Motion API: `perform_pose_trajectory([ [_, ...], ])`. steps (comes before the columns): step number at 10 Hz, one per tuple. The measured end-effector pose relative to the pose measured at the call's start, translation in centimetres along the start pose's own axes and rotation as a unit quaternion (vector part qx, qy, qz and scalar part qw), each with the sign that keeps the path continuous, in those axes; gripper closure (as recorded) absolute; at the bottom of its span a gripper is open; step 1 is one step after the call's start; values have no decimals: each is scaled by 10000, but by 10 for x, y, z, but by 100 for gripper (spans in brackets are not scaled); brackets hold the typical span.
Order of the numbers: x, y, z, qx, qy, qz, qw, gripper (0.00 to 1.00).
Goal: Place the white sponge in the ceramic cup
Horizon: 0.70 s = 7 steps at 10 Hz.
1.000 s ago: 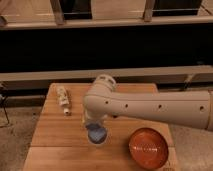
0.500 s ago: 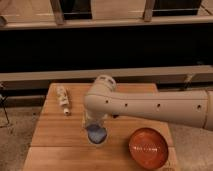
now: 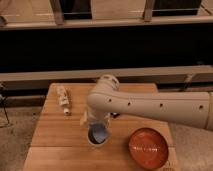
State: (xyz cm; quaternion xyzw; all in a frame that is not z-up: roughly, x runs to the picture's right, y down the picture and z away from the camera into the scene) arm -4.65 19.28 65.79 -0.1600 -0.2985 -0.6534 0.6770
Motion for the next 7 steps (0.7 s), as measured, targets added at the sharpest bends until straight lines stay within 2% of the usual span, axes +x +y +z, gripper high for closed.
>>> perform_pose_trajectory([
  [4, 4, 20, -3, 14, -36, 190, 9998, 20],
  [7, 6, 4, 4, 29, -99, 70, 9999, 20],
])
